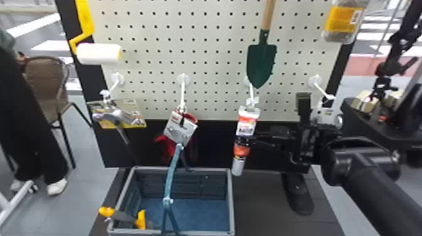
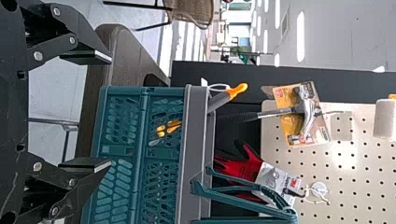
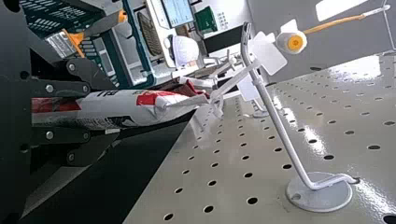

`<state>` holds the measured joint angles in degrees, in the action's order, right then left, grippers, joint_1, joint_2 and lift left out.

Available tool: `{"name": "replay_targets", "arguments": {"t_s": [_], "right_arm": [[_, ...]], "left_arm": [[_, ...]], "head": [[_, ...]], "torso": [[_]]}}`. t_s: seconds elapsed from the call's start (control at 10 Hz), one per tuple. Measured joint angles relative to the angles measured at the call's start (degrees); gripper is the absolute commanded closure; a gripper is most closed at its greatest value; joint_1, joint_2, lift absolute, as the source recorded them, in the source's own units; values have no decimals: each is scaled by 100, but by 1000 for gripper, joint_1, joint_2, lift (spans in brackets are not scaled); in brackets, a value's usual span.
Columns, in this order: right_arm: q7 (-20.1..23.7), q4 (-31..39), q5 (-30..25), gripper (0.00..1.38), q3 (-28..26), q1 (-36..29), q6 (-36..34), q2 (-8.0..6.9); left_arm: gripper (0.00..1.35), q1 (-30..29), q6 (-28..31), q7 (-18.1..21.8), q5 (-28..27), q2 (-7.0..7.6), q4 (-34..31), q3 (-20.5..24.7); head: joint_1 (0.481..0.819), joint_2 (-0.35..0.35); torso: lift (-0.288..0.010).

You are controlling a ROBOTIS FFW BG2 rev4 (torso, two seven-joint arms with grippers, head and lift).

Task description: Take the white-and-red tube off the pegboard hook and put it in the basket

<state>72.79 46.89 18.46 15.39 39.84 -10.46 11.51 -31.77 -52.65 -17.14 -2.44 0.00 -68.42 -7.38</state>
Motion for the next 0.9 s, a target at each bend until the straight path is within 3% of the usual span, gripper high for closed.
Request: {"name": "replay_targets", "arguments": {"t_s": [0.9], "right_arm": [[-2,212,18,957,3,-85,-23,3]], "left_arm": [[489,-13,9,0,26,0,0,0]], "head": [[549,0]], "torso": [[-100]]}}
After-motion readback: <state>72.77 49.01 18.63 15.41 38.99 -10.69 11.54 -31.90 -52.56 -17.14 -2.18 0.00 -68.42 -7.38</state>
